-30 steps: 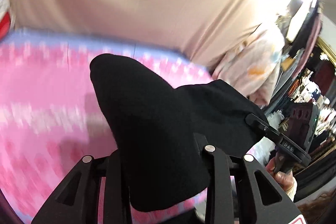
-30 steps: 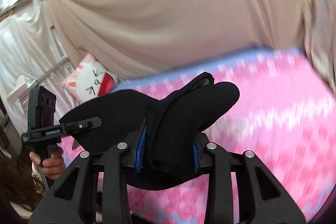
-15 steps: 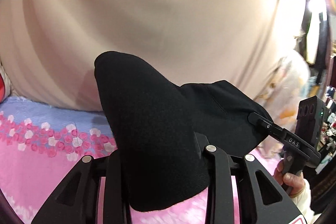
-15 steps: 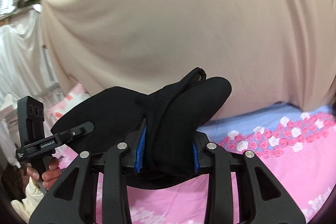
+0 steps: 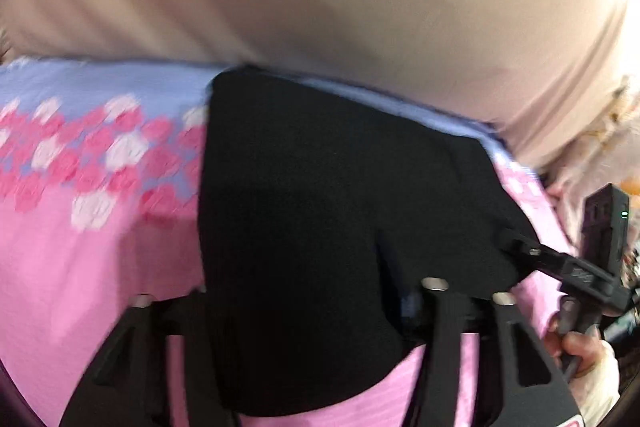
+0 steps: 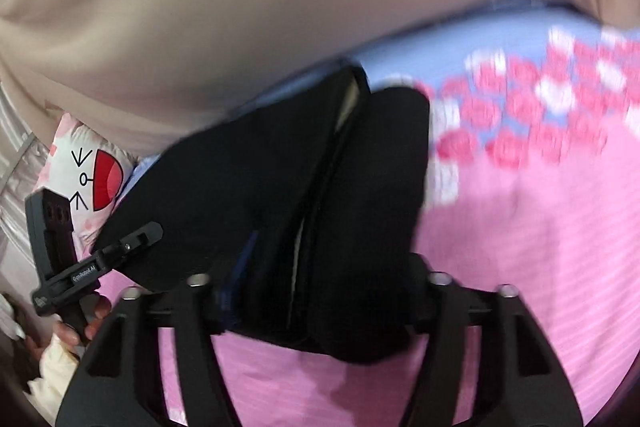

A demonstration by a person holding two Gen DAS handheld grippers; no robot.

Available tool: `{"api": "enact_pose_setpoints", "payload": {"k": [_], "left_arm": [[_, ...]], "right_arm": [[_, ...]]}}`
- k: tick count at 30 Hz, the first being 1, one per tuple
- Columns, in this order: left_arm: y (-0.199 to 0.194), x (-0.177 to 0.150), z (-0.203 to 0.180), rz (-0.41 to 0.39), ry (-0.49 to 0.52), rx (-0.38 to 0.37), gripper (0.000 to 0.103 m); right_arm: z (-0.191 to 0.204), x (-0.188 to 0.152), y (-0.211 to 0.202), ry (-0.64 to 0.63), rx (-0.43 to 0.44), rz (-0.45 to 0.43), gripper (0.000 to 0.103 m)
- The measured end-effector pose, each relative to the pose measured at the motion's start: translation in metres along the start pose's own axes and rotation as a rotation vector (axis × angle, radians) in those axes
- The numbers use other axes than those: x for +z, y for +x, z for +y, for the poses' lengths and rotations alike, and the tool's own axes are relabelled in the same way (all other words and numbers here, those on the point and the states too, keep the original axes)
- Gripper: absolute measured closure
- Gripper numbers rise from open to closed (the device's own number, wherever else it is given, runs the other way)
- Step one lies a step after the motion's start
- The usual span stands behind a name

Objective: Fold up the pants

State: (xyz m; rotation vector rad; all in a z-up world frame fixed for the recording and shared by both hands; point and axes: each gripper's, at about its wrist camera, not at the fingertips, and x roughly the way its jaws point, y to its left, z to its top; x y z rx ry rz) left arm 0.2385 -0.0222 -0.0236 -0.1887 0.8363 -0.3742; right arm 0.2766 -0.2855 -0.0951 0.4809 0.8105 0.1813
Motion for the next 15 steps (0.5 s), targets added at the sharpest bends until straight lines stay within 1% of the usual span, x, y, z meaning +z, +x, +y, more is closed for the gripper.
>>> {"api": "enact_pose_setpoints", "payload": {"k": [2,3,5,6,7,8,9,10,11,12,13,14,15], "left_arm": [[-0.008,-0.005,0.006,-0.004,-0.021,0.047,0.023],[-0.02,-0.009,0.01,-0.023,-0.025,0.066,0.023],[-0.05,-0.015,0.014,-0.058,-0.015,0.102,0.023],[-0.077,-0.019,0.016,-0.098,-0.007,0.123,0.022],[-0.093,-0.021,0.017,-0.123,-0.006,0.143,0.021],[-0.114,-0.021,0.014,-0.165,-0.002,0.183,0.017],[-0.126,-0.02,0.011,-0.188,0.008,0.208,0.016],[-0.133,-0.015,0.002,-0.206,0.019,0.236,0.016],[-0.138,-0.006,-0.01,-0.216,0.032,0.265,0.016],[-0.134,0.002,-0.021,-0.215,0.038,0.272,0.016],[-0.131,0.008,-0.031,-0.215,0.05,0.282,0.016],[-0.125,0.011,-0.043,-0.209,0.061,0.321,0.016],[-0.12,0.013,-0.051,-0.199,0.067,0.349,0.016]], "right_arm": [[-0.005,-0.003,-0.012,0.022,0.007,-0.004,0.038],[-0.007,-0.006,-0.026,0.028,-0.009,-0.021,0.033],[-0.012,-0.014,-0.06,0.041,-0.057,-0.092,0.032],[-0.015,-0.018,-0.079,0.05,-0.091,-0.137,0.032],[-0.014,-0.022,-0.103,0.05,-0.113,-0.197,0.032],[-0.009,-0.022,-0.118,0.036,-0.114,-0.233,0.036],[-0.001,-0.018,-0.127,0.007,-0.111,-0.247,0.045],[0.015,-0.009,-0.13,-0.046,-0.126,-0.24,0.046],[0.032,0.001,-0.124,-0.098,-0.148,-0.222,0.046],[0.047,0.009,-0.114,-0.145,-0.157,-0.198,0.046],[0.06,0.018,-0.09,-0.187,-0.148,-0.136,0.043],[0.064,0.025,-0.066,-0.195,-0.152,-0.076,0.043],[0.062,0.026,-0.048,-0.19,-0.167,-0.036,0.043]]}}
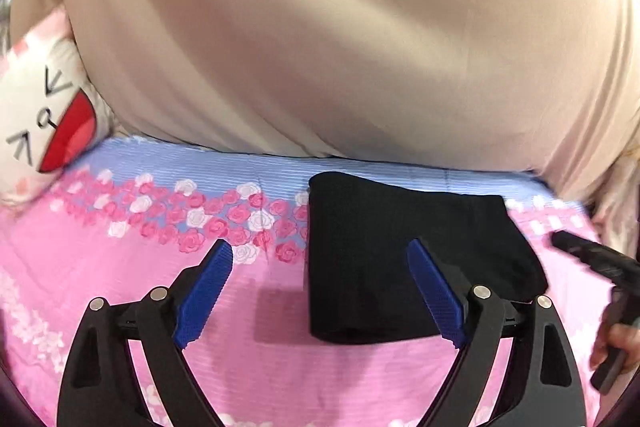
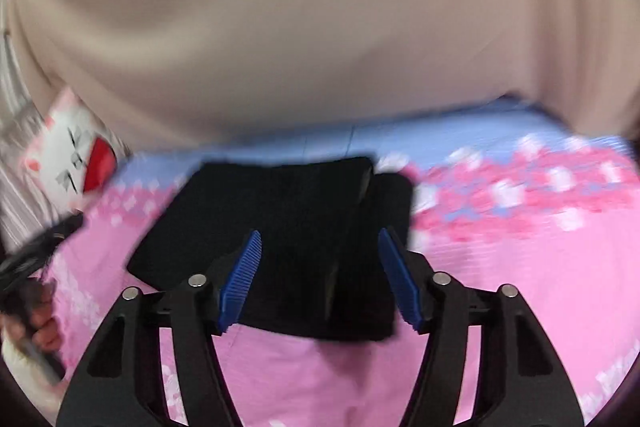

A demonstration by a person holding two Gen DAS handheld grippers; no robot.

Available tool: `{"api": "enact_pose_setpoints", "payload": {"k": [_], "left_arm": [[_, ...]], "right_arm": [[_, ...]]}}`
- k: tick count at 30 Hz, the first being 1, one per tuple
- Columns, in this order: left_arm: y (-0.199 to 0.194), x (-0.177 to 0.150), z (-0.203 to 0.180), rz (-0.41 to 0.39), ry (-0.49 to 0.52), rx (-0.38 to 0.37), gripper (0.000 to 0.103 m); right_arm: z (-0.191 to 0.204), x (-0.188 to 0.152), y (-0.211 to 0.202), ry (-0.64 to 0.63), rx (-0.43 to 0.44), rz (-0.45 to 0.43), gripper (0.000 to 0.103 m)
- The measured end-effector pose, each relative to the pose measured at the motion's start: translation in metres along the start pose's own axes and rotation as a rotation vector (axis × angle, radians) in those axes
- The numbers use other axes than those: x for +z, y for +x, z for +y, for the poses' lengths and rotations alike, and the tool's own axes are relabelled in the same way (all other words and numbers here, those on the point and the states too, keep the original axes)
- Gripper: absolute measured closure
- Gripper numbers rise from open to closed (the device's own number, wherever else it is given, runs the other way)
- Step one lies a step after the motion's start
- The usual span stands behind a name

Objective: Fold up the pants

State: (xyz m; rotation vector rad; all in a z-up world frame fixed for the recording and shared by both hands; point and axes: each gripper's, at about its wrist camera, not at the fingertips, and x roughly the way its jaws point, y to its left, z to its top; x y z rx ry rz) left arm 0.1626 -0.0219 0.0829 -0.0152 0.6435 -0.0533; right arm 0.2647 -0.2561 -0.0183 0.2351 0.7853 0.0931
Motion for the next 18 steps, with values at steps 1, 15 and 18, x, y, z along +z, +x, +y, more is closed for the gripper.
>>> {"api": "enact_pose_setpoints", "payload": {"k": [1,15,18], "left_arm": [[0.002,-0.003,-0.007,0.012,0.018,0.029,0.016],[0.02,-0.043,-0.024,0.125,0.042,0.04,0.016],[0.035,-0.054,-0.018,0.176,0.028,0.072,0.016]], "right_arm": [[0.0,-0.001,0.022,0.005,-0.033,0.049,0.043],[-0.011,-0.006,0.006,-0.002,-0.026,0.01,0.087],[-0.043,-0.034,0.042,0.059,-0.025,0.106,0.078]]}}
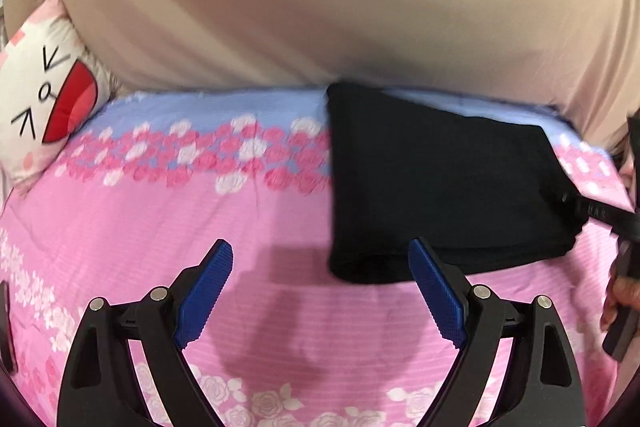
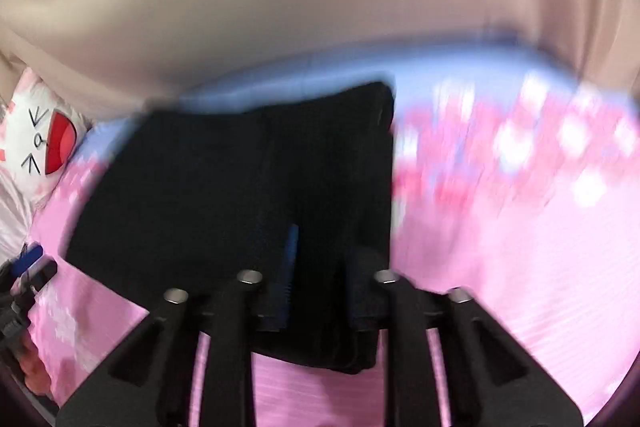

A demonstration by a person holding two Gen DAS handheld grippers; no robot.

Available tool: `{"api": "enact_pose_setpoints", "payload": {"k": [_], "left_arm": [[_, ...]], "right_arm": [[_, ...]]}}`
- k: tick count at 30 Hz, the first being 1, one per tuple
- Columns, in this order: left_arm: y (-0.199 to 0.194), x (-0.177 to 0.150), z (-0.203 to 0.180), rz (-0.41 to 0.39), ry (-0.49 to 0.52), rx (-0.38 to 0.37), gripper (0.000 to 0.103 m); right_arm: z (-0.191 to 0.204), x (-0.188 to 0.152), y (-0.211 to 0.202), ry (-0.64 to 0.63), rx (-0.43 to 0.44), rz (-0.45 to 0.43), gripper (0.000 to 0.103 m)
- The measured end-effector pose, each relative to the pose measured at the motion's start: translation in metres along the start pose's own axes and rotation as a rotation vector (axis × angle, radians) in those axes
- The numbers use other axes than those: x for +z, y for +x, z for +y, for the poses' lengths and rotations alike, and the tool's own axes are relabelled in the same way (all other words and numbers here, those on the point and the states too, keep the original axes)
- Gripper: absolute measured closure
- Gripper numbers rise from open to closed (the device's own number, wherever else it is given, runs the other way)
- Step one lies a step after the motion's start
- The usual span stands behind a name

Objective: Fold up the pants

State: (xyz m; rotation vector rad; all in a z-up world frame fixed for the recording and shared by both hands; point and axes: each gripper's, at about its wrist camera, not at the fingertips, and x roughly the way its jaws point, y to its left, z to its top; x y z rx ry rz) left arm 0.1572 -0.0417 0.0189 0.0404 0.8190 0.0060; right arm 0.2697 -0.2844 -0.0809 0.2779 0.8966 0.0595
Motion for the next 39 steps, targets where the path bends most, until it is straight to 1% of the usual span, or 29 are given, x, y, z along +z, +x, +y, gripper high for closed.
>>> {"api": "enact_pose_setpoints", "payload": {"k": [1,2,3,5,6,7,9,10,11,12,14,15,16,17,18,19,20,21,22,24,25,26,28,30,31,33,34,37,39], "left_arm": [[0.005,-0.001,0.002,0.025,-0.007,0.009,0.016],[0.006,-0.001,0.004,0.03,-0.012,0.006,0.016],[0.003,0.001,0.007,0.022,-0.018,0.0,0.016],[-0.007,0.008,0.01,-0.02,-0.028,-0.005,0.016],[-0.012,0.016,0.01,-0.054,-0.028,-0.004,0.016],[-0.015,0.024,0.006,-0.073,-0.024,-0.001,0.016],[-0.015,0.041,-0.007,-0.101,-0.008,-0.007,0.016],[-0.01,0.049,-0.016,-0.106,0.007,-0.029,0.016],[0.002,0.057,-0.029,-0.09,0.033,-0.047,0.016],[0.013,0.06,-0.038,-0.07,0.053,-0.043,0.016],[0.043,0.061,-0.053,-0.017,0.105,0.018,0.016],[0.063,0.058,-0.058,0.012,0.133,0.051,0.016],[0.075,0.054,-0.058,0.036,0.136,0.072,0.014],[0.088,0.048,-0.054,0.053,0.12,0.051,0.013],[0.093,0.045,-0.049,0.041,0.089,0.034,0.005],[0.094,0.043,-0.044,0.03,0.066,0.035,0.005],[0.094,0.044,-0.038,0.04,0.052,0.014,0.005],[0.091,0.046,-0.035,0.047,0.047,0.005,0.005],[0.085,0.048,-0.032,0.046,0.042,0.001,0.005],[0.066,0.048,-0.029,0.018,0.037,0.005,0.006],[0.06,0.046,-0.029,0.002,0.039,0.013,0.006],[0.057,0.044,-0.03,-0.007,0.045,0.02,0.006],[0.06,0.04,-0.035,-0.001,0.075,0.041,0.006],[0.057,0.037,-0.04,0.015,0.086,0.055,0.008],[0.051,0.035,-0.037,0.011,0.08,0.04,0.008],[0.037,0.03,-0.033,-0.017,0.067,0.026,0.008],[0.03,0.028,-0.032,-0.034,0.062,0.032,0.008],[0.02,0.024,-0.034,-0.039,0.056,0.02,0.008],[0.013,0.02,-0.038,-0.034,0.062,0.013,0.008]], "right_arm": [[-0.006,-0.002,-0.01,0.038,0.047,-0.028,0.078],[-0.008,0.0,-0.019,0.064,0.057,-0.036,0.077],[-0.009,0.001,-0.032,0.08,0.047,-0.068,0.076],[-0.004,0.008,-0.07,0.068,0.027,-0.178,0.076],[-0.001,0.013,-0.078,0.06,0.026,-0.199,0.076],[0.008,0.02,-0.083,0.032,0.047,-0.203,0.076],[0.024,0.028,-0.077,-0.021,0.05,-0.177,0.076],[0.037,0.036,-0.059,-0.053,0.051,-0.148,0.076],[0.049,0.043,-0.041,-0.069,0.041,-0.124,0.076],[0.052,0.045,-0.024,-0.076,0.025,-0.094,0.077],[0.042,0.048,0.017,-0.058,-0.031,-0.025,0.079],[0.032,0.045,0.03,-0.04,-0.052,-0.003,0.087],[0.019,0.041,0.036,-0.017,-0.03,-0.023,0.09],[0.013,0.039,0.034,-0.003,-0.012,-0.045,0.097],[0.007,0.038,0.032,0.021,-0.004,-0.046,0.098],[0.006,0.039,0.029,0.036,0.002,-0.04,0.097],[0.009,0.04,0.019,0.044,0.0,-0.045,0.097],[0.01,0.039,0.01,0.039,-0.008,-0.06,0.091],[0.016,0.037,-0.009,0.015,-0.011,-0.098,0.091],[0.026,0.029,-0.032,-0.008,0.007,-0.132,0.091],[0.027,0.021,-0.037,-0.015,0.004,-0.126,0.091],[0.028,0.015,-0.032,-0.027,-0.018,-0.102,0.091],[0.021,0.003,-0.009,-0.047,-0.086,-0.03,0.094],[0.015,0.001,-0.024,0.002,-0.047,-0.063,0.093],[0.016,-0.001,-0.038,0.02,-0.024,-0.088,0.09],[0.024,-0.009,-0.064,-0.004,-0.007,-0.14,0.09],[0.027,-0.016,-0.068,-0.02,-0.026,-0.137,0.09],[0.024,-0.033,-0.043,-0.046,-0.085,-0.053,0.092],[0.027,-0.036,-0.051,-0.041,-0.085,-0.074,0.092]]}}
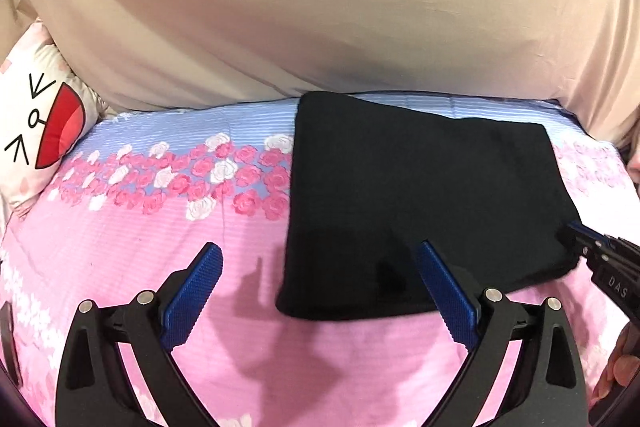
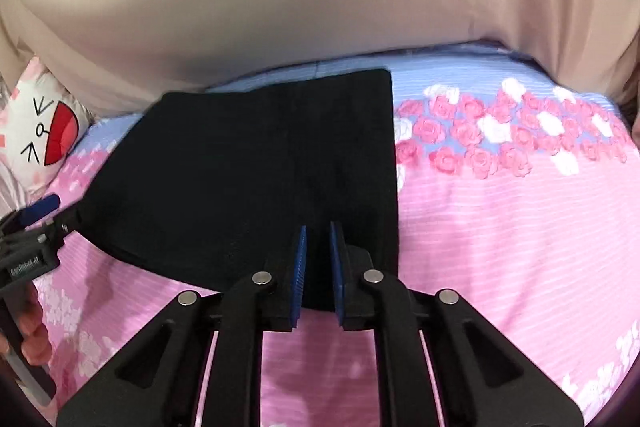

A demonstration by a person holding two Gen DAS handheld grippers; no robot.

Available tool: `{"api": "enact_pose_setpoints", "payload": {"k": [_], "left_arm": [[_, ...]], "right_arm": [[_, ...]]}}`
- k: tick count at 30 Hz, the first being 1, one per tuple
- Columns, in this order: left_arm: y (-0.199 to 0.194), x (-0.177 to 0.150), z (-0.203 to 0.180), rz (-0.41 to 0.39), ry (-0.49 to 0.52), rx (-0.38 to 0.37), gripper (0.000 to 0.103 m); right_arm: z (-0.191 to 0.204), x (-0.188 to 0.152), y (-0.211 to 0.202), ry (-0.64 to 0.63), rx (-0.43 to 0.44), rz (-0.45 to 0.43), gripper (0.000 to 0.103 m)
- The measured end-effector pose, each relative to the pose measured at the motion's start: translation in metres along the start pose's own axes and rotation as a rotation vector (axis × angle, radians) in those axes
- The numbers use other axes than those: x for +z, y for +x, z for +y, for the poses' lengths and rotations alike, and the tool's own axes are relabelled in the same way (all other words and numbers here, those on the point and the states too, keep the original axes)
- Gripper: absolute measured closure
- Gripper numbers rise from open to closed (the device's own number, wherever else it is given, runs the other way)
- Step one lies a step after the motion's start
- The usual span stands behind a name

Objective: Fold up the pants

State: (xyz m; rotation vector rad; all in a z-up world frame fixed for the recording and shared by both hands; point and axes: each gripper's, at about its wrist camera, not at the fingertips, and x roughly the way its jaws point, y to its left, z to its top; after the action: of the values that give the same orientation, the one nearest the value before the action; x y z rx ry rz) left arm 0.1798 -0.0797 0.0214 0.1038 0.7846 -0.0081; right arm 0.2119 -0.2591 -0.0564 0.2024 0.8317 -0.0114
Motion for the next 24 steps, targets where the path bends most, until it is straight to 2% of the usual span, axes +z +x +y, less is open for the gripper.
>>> {"api": "enact_pose_setpoints", "payload": {"k": [1,3,8,19,20,22,24], "left_arm": [[-0.005,-0.003,-0.001,-0.001,0.009,0.007,0.008],[-0.016,-0.008,-0.004,-0.013,0.031,0.025,0.008],[-0.041,-0.021,-0.001,-0.023,0.022,0.018,0.008],[-0.098,-0.061,0.003,-0.033,0.009,0.013,0.008],[-0.102,-0.065,0.003,-0.035,0.009,0.016,0.008],[-0.11,-0.074,0.002,-0.038,0.018,0.022,0.008],[-0.117,-0.083,0.001,-0.04,0.027,0.023,0.008]], "right_arm": [[0.003,0.001,-0.011,0.015,0.005,-0.016,0.089],[0.009,-0.002,-0.04,0.023,0.044,-0.076,0.089],[0.031,-0.024,-0.088,0.001,0.036,-0.168,0.089],[0.041,-0.083,-0.149,0.025,-0.011,-0.223,0.088],[0.042,-0.087,-0.152,0.023,-0.02,-0.226,0.086],[0.044,-0.097,-0.158,0.019,-0.035,-0.228,0.065],[0.046,-0.105,-0.162,0.007,-0.047,-0.234,0.06]]}}
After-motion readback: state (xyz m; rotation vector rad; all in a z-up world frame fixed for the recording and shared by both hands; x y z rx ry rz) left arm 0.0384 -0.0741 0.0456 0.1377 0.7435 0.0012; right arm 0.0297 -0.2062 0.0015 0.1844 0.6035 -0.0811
